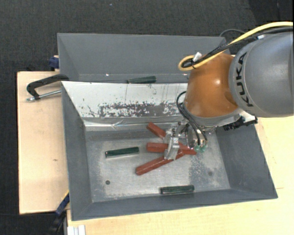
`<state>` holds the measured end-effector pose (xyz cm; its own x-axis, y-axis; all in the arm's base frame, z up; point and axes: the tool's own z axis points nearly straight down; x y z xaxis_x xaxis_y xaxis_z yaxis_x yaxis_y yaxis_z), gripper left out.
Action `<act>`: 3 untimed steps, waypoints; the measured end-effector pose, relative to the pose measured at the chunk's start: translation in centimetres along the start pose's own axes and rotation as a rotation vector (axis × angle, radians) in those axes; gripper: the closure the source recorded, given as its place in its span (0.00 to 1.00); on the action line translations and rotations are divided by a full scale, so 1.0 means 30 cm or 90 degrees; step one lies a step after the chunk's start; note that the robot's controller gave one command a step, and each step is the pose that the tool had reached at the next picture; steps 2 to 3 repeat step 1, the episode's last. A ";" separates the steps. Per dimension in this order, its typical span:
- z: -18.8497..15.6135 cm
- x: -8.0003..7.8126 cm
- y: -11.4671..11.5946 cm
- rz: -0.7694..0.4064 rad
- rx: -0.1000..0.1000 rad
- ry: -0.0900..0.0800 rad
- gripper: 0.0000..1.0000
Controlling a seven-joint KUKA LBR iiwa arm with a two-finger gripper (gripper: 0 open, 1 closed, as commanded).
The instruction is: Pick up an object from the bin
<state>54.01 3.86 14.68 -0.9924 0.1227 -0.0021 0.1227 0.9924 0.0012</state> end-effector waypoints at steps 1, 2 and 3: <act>-0.298 -0.013 0.029 -0.007 0.000 -0.002 1.00; -0.298 -0.013 0.029 -0.007 0.000 -0.002 1.00; -0.298 -0.013 0.029 -0.007 0.000 -0.002 1.00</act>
Offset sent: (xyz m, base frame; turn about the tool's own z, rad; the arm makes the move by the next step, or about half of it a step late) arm 0.0000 0.0000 0.0000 0.0000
